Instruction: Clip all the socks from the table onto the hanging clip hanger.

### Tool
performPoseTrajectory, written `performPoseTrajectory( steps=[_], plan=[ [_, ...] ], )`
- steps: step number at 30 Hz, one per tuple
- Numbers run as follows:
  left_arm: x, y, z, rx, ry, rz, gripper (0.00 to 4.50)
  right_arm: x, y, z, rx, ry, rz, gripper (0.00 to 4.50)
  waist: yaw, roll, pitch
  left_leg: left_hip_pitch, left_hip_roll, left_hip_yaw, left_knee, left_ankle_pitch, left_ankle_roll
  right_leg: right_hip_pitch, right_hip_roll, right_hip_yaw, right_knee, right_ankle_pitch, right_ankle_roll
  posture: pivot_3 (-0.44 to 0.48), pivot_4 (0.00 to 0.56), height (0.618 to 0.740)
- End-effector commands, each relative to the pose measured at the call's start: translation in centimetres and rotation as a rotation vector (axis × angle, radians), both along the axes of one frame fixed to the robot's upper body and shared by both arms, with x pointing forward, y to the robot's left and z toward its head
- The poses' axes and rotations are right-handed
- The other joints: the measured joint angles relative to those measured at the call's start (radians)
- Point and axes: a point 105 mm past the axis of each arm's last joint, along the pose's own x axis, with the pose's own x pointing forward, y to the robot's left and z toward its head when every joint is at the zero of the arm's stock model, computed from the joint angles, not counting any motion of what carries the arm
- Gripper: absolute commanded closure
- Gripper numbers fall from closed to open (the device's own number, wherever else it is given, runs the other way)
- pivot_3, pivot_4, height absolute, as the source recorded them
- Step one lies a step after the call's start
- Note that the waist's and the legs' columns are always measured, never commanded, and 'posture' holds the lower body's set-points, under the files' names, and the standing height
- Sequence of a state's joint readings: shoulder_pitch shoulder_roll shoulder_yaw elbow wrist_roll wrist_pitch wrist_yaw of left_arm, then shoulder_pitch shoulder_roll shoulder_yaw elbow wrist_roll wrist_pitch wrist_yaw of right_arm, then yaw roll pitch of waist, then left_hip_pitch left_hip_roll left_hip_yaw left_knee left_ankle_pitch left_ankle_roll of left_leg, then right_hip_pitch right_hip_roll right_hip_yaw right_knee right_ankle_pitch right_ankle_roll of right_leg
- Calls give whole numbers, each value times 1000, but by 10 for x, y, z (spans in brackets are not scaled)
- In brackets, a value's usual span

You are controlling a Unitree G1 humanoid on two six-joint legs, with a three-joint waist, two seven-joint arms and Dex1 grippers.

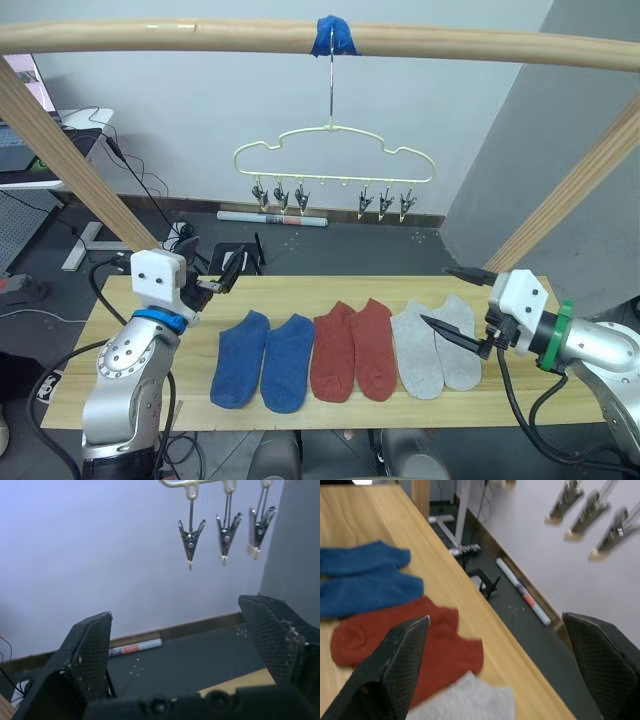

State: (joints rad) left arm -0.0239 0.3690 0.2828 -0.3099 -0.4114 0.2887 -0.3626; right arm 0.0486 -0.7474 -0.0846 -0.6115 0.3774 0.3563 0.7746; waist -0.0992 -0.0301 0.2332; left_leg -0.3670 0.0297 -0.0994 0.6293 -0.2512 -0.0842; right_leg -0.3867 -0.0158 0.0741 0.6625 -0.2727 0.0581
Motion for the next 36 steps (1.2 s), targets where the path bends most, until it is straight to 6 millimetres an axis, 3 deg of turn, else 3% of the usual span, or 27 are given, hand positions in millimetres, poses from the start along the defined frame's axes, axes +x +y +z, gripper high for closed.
performPoseTrajectory(
  steps=[1, 11, 14, 21, 36],
  plan=[
    [7, -4, 17, -15, -66, 24, 0, -4, 23, 21, 57, -36, 61, 44, 0, -1, 10, -1, 0, 0, 0, 0, 0, -1, 0, 0, 0, 0, 0, -195, 266, 740],
    [20, -17, 33, -47, -125, -12, 0, 3, 41, 38, 112, -49, 94, 44, -4, -3, 22, -13, 0, -3, 1, 0, 0, -10, 0, -3, -2, 3, -4, -207, 271, 740],
    [23, -20, 34, -52, -134, -22, 596, 2, 43, 39, 117, -47, 94, 0, -4, -2, 22, -19, 0, -3, 1, 0, 0, -17, 0, -3, 0, 3, -4, -211, 274, 740],
    [37, -29, 39, -47, -177, -18, 2678, 0, 51, 41, 136, -45, 106, 0, -8, -3, 24, -19, 0, -2, 1, 0, 0, -18, 0, -3, 0, 3, -4, -219, 278, 740],
    [62, -44, 43, -69, -212, -54, 2678, 0, 71, 51, 181, -53, 146, 0, -13, -2, 32, -20, 0, -3, 1, 0, 0, -18, 0, -3, 0, 3, -4, -241, 287, 740]
  ],
)
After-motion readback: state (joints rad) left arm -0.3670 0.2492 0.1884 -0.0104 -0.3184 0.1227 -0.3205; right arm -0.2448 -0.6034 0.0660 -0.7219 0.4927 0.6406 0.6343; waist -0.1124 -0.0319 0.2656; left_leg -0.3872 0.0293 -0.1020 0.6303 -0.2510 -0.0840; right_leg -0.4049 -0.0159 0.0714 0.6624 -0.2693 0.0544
